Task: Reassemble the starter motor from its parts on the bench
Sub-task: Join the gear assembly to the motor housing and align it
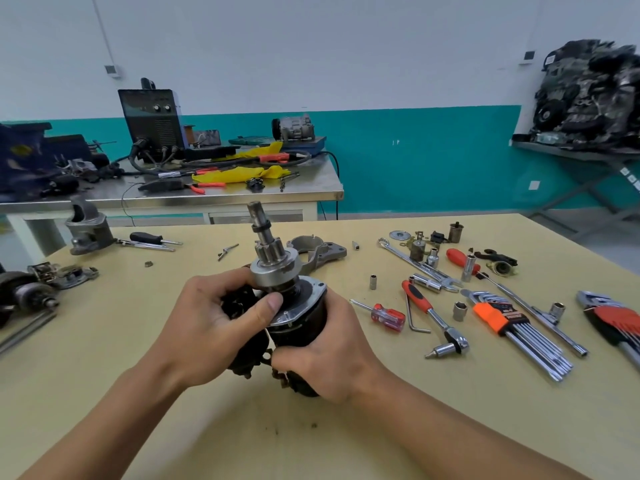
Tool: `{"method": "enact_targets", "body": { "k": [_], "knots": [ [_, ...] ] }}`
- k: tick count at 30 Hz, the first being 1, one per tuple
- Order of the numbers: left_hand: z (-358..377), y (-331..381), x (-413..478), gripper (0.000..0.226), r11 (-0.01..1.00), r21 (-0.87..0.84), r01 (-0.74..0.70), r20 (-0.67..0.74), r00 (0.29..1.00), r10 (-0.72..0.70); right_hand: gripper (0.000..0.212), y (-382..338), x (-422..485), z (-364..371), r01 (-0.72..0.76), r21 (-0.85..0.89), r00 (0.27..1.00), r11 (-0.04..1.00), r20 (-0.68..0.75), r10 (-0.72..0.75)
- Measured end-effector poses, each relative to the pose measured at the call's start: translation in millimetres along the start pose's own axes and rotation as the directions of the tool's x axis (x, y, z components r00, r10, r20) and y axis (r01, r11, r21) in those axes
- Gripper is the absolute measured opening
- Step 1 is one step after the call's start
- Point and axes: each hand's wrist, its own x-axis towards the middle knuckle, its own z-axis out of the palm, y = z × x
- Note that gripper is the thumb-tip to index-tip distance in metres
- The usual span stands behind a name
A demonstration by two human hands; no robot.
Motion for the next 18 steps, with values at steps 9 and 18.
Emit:
{"method": "enact_targets", "body": {
  "k": [9,18],
  "knots": [
    [2.3,-1.6,-0.8,0.024,0.999,-0.032,0.009,-0.026,1.000,-0.010,0.051,-0.5,-0.4,-1.7,0.015,0.024,1.000,1.000,0.023,-0.016],
    [3.2,2.1,-2.7,0.025,1.000,0.000,-0.019,-0.027,0.999,0.019,0.049,-4.0,3.7,-7.8,0.033,0.050,0.992,0.998,0.120,-0.039]
  ]
}}
